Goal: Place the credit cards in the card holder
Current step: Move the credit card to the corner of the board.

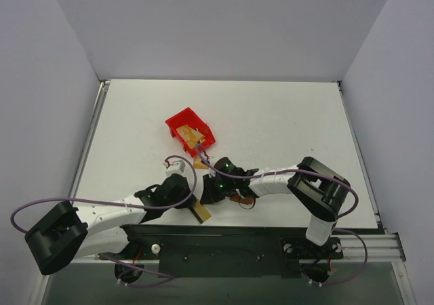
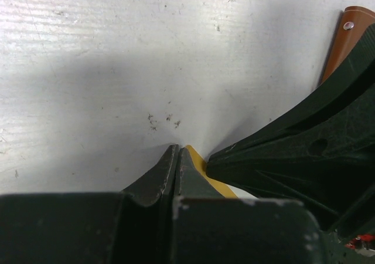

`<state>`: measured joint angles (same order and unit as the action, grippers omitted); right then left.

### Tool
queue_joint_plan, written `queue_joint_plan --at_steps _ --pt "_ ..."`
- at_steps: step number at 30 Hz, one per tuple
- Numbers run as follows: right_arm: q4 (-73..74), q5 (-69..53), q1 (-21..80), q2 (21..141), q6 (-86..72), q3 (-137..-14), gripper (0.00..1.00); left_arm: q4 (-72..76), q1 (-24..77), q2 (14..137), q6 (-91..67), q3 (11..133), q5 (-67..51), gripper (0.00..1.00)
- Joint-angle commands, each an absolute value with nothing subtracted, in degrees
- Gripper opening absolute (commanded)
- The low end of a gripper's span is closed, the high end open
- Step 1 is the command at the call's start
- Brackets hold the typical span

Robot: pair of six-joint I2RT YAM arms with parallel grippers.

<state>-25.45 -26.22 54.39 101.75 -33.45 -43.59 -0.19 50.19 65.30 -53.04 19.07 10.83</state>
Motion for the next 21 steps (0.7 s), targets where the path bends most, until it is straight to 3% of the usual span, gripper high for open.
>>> queue_joint_plan --at_steps 1,21 --pt "-19.69 -22.85 56.16 101.34 -33.31 -40.52 0.00 -6.41 51.41 63.72 -54.31 17.67 12.39 0.00" --pt "-19.25 -20.83 60.47 97.65 -35.16 -35.95 0.00 -7.21 54.32 61.00 -56.51 15.65 13.89 0.00"
